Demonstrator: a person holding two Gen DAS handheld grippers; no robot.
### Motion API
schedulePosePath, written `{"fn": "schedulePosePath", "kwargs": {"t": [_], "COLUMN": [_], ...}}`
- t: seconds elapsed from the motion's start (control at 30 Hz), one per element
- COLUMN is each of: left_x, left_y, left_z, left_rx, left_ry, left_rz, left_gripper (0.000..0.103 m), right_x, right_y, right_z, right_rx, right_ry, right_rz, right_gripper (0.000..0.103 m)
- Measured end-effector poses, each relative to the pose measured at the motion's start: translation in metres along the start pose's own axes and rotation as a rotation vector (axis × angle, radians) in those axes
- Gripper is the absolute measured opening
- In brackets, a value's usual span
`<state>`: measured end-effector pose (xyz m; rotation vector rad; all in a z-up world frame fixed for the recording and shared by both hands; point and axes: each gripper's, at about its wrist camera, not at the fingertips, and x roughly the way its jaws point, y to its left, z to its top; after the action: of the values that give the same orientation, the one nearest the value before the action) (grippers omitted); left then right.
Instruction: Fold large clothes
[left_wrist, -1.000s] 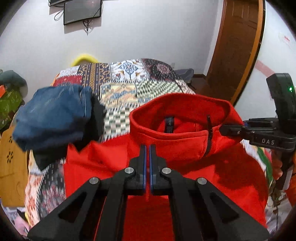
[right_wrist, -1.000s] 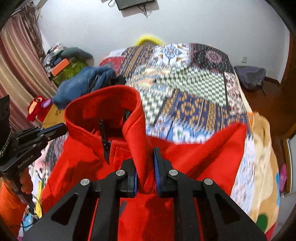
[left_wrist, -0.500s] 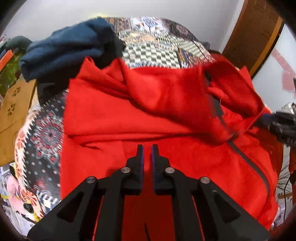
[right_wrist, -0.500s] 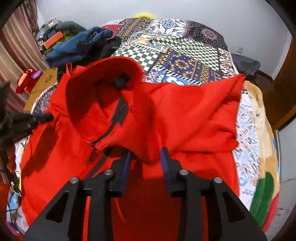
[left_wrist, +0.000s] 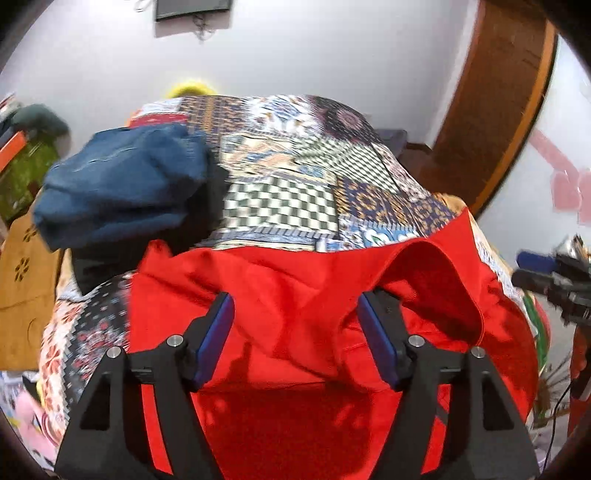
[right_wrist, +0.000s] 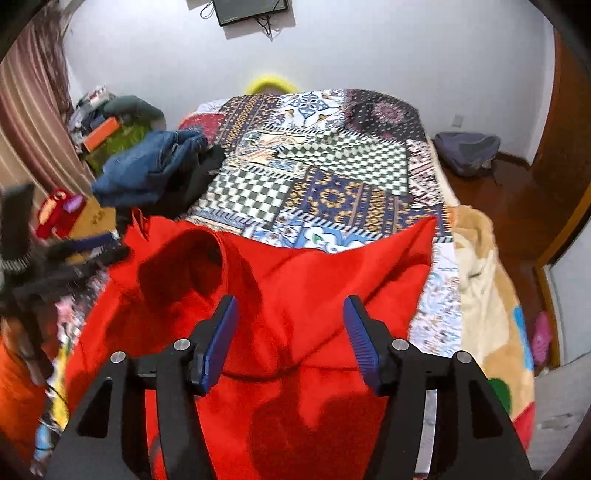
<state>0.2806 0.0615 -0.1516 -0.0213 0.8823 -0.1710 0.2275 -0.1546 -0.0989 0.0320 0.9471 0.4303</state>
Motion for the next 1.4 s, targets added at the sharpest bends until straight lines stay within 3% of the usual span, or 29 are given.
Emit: {"fn": "schedulePosePath", "kwargs": {"t": [0.1,0.2,0.3,0.57,0.67,0.77,1.07,1.23,1.4], "left_x": [0.021,0.037,0.046,0.033,0.036,0.039,0.000,-0.028,-0.037], "left_y": [-0.018,-0.030,-0.026,0.036,0.053,0.050,0.025,0.038,0.065], "left_z": [-0.006,-0.014,-0.020,-0.054,-0.083,-0.105,-0.097,-0.078,-0.049], "left_rx": [0.070,0.138,0.152,-0.023,-0.089,-0.113,-0.012,-0.047,-0.107], "left_ry": [0.041,0.042,0.040,0.080,0.145,0.191,0.137,0.057,-0.016], "left_rz": [0.009,0.084,0.144,0.211,0.159,0.115,0.113,0.088,0.149], "left_gripper": [0.068,0.068,0.055,0.054,0.056,0.060,0.061,0.064,0.069], "right_x": [0.014,0.030,0.047,0.072,0.069,0.062,0.035,0.016,0.006], "right_y": [0.005,0.017,0.029,0.014,0.006,0.011,0.017,0.007,-0.014], "right_z": [0.002,-0.004,-0.015,-0.041,-0.047,-0.051,-0.045,-0.034,-0.015], "right_rx": [0.025,0.027,0.003,-0.016,0.007,-0.021,-0.082,-0.058,-0.003], "right_ry": [0.024,0.059,0.109,0.205,0.209,0.212,0.172,0.107,0.035], "right_rz": [0.050,0.108,0.131,0.044,0.068,0.028,0.014,-0.005,-0.034], "right_gripper": [0.055,0.055,0.055,0.055,0.055,0.055,0.055,0.055,0.056]}}
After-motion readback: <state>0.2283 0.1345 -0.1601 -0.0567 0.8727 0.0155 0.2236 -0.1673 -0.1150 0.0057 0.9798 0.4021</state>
